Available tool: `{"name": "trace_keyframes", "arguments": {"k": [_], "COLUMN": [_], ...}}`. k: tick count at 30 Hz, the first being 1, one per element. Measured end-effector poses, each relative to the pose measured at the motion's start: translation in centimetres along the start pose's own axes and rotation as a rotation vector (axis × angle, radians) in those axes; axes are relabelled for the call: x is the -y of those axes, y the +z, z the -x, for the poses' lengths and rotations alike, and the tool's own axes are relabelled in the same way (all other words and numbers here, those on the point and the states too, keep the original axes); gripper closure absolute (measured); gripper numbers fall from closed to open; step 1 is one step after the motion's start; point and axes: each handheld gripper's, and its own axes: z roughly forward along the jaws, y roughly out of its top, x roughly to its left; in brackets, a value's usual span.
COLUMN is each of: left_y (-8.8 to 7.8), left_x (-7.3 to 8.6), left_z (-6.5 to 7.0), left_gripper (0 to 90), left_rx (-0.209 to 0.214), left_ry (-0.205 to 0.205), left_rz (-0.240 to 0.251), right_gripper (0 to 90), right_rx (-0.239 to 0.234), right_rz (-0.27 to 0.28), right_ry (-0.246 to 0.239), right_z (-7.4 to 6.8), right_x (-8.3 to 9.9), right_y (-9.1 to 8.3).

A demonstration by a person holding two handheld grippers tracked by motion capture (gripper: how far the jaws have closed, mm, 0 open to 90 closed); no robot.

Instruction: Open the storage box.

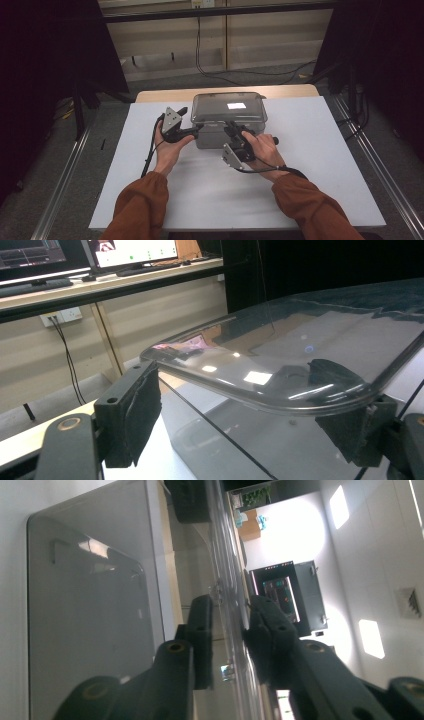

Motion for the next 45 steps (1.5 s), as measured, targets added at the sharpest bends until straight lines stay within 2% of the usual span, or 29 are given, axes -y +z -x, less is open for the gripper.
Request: {"name": "trace_keyframes", "arguments": {"k": [6,7,8,9,10,11,12,13,14,16,18,20,24,25,26,29,35,36,39,40,41,42,43,45], "left_y": [0.1,0.1,0.1,0.1,0.1,0.1,0.1,0.1,0.2,0.2,0.2,0.2,0.3,0.3,0.3,0.3,0.3,0.3,0.3,0.2,0.2,0.2,0.2,0.3], "left_x": [0.0,0.0,0.0,-0.1,-0.1,0.0,0.0,0.0,0.0,0.0,-0.1,-0.1,0.0,0.0,0.0,-0.1,-0.3,-0.3,-0.3,-0.3,-0.3,-0.3,-0.3,-0.3], "left_z": [0.1,0.1,0.1,0.1,0.1,0.2,0.2,0.1,0.1,0.1,0.1,0.1,0.0,0.0,0.0,0.0,0.0,0.1,0.1,0.0,0.0,0.0,0.0,0.0], "left_gripper": [21.9,21.9,21.9,22.3,22.9,23.1,23.1,23.1,23.7,24.7,26.5,27.2,27.7,27.7,27.9,28.5,31.8,32.2,32.4,32.6,32.6,32.5,32.5,32.5], "left_rx": [0.002,0.002,0.003,0.005,0.005,0.004,0.004,0.007,0.007,0.007,-0.005,-0.006,-0.013,-0.013,-0.014,-0.013,-0.006,-0.005,-0.005,-0.003,-0.003,-0.004,-0.004,-0.003], "left_ry": [0.005,0.005,0.006,0.014,0.014,0.016,0.016,0.016,0.020,0.021,0.032,0.021,0.028,0.028,0.023,0.033,0.032,0.024,0.024,0.036,0.036,0.038,0.038,0.032], "left_rz": [0.002,0.002,0.001,-0.005,-0.005,-0.001,-0.001,-0.001,-0.001,-0.001,-0.002,-0.003,-0.005,-0.005,0.001,0.001,0.014,0.017,0.015,0.010,0.010,0.009,0.009,0.016], "right_gripper": [57.1,57.1,53.2,51.0,51.0,48.4,47.4,47.4,46.2,45.9,45.8,45.8,45.1,45.1,45.5,45.9,44.6,44.0,43.6,43.6,43.6,45.4,45.4,45.7], "right_rx": [-0.009,-0.009,-0.006,-0.009,-0.009,-0.014,-0.020,-0.020,-0.020,-0.029,-0.034,-0.043,-0.065,-0.065,-0.072,-0.081,-0.084,-0.087,-0.090,-0.090,-0.090,-0.092,-0.092,-0.098], "right_rz": [-0.017,-0.017,-0.017,-0.021,-0.021,-0.030,-0.031,-0.031,-0.034,-0.037,-0.040,-0.037,-0.033,-0.033,-0.035,-0.025,-0.014,-0.006,-0.011,-0.010,-0.010,-0.005,-0.005,0.018], "right_ry": [0.103,0.103,0.160,0.192,0.192,0.250,0.285,0.285,0.341,0.398,0.440,0.494,0.589,0.589,0.621,0.666,0.705,0.725,0.732,0.752,0.752,0.786,0.786,0.834], "right_z": [0.3,0.3,0.7,0.9,0.9,1.4,1.5,1.5,1.8,2.2,2.4,2.6,2.9,2.9,3.0,3.0,3.1,3.1,3.2,3.2,3.2,3.3,3.3,3.5], "right_x": [1.8,1.8,2.5,2.9,2.9,3.6,4.0,4.0,4.7,5.5,6.2,6.9,8.1,8.1,8.6,9.0,9.4,9.6,9.8,10.2,10.2,10.6,10.6,11.0], "right_y": [-0.3,-0.3,-0.3,-0.3,-0.3,-0.3,-0.2,-0.2,-0.3,-0.3,-0.3,-0.3,-0.1,-0.1,0.0,0.2,0.4,0.4,0.5,0.6,0.6,0.6,0.6,0.8]}}
